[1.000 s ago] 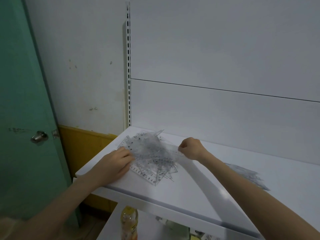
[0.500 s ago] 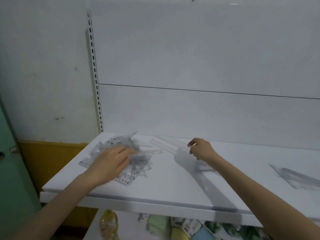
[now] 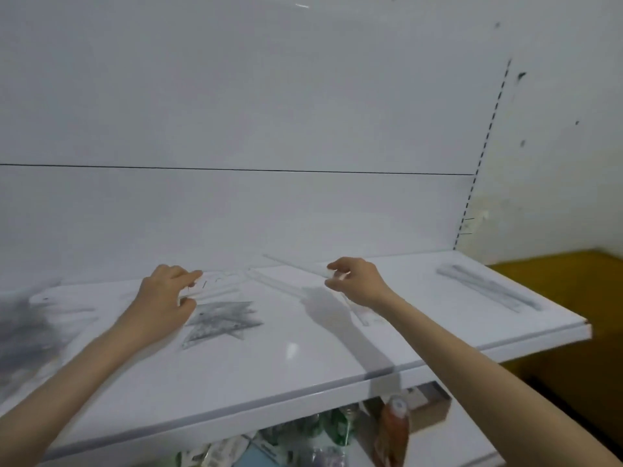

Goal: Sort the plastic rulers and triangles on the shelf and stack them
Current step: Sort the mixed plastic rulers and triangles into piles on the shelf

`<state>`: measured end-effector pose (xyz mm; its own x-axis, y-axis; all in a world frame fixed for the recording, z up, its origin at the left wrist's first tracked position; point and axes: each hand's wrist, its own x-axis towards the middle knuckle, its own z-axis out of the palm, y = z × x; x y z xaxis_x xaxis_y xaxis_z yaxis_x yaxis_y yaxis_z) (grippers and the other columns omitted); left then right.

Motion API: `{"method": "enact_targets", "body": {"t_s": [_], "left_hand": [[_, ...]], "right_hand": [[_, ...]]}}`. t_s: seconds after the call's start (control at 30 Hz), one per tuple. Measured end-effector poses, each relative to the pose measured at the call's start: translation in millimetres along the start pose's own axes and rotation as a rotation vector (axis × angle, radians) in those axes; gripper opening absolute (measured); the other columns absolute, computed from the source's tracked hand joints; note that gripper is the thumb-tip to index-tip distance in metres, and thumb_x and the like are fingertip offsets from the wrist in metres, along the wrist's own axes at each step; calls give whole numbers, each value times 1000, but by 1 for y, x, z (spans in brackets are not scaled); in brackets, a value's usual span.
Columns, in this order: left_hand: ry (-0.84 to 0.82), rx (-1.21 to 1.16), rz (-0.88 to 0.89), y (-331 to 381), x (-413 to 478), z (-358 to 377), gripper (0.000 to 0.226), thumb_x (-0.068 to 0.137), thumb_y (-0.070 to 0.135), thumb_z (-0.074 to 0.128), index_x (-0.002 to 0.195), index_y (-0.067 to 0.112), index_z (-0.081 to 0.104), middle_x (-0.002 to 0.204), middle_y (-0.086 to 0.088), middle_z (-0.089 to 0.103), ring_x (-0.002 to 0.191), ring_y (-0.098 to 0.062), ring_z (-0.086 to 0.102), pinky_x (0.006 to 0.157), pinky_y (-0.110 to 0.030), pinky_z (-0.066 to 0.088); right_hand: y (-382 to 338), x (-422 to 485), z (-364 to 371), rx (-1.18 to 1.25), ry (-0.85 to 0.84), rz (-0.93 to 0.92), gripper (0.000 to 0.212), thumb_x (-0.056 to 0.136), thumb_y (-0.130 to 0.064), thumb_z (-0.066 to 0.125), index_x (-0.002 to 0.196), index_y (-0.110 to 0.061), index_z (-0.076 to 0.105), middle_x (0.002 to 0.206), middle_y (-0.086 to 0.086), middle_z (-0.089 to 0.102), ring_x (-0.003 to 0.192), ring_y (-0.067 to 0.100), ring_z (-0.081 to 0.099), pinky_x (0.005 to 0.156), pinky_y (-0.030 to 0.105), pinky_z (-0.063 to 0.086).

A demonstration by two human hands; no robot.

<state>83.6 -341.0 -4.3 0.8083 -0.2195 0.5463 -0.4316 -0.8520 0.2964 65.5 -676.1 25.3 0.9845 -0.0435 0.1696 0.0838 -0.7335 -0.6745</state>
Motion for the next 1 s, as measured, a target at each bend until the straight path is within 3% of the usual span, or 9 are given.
{"method": "enact_targets", "body": {"t_s": [0.1,0.2,0.3,0.43,0.57,0.67,0.8,0.9,1.0], "left_hand": [[-87,-57,23,57,35,45,45,81,3,62,126,9,60,97,4,58,94,-13,45,84,-29,38],[-136,-59,72,127,69,87,45,83,13,61,127,21,57,103,11,57,89,-12,50,75,-30,41],[-185,-70,94,195,89,124,45,85,22,61,128,31,50,106,15,54,83,-13,49,70,-28,38],[-239,-108,113,247,103,162,37,86,25,60,121,31,51,102,15,53,74,-9,45,66,-28,37],[-292,-161,79,267,112,181,38,82,18,62,117,31,53,98,15,52,69,-3,46,65,-29,41],[-352,-202,95,276,119,189,45,77,10,62,115,32,52,98,17,51,66,-8,48,67,-32,44],[-380,-246,88,285,125,196,46,74,8,62,107,37,48,100,21,56,69,-10,53,63,-31,44],[-400,-236,97,292,127,201,42,72,10,62,101,39,51,99,26,59,75,-5,54,61,-26,43],[-457,-308,149,301,129,202,39,69,14,58,98,40,55,105,32,57,83,-3,54,61,-22,43]], "right_hand": [[61,0,-53,-25,38,49,40,87,-20,65,126,-12,60,119,0,63,96,11,54,81,17,39],[134,-6,-105,-28,97,137,41,87,-17,65,128,-12,59,121,3,63,95,11,53,83,19,38],[203,-17,-158,-1,171,238,39,88,-15,65,127,-18,59,114,4,61,94,15,56,75,22,44],[273,-17,-212,-201,221,254,28,91,-17,60,119,-18,64,120,4,64,99,16,58,78,22,42],[305,-6,-213,-335,188,166,29,94,-17,53,121,-15,62,120,6,65,106,20,59,88,27,46],[315,0,-198,-412,172,88,31,94,-22,46,120,-14,62,117,4,62,106,24,56,88,32,45],[326,10,-188,-557,84,50,41,90,-39,30,91,-17,65,96,-1,60,104,28,53,85,32,40],[317,11,-198,-537,69,28,36,95,-35,46,121,-15,63,126,3,55,121,28,43,99,35,35],[296,9,-204,-431,162,-181,51,91,-38,59,137,-17,50,140,1,48,129,23,39,106,30,29]]}}
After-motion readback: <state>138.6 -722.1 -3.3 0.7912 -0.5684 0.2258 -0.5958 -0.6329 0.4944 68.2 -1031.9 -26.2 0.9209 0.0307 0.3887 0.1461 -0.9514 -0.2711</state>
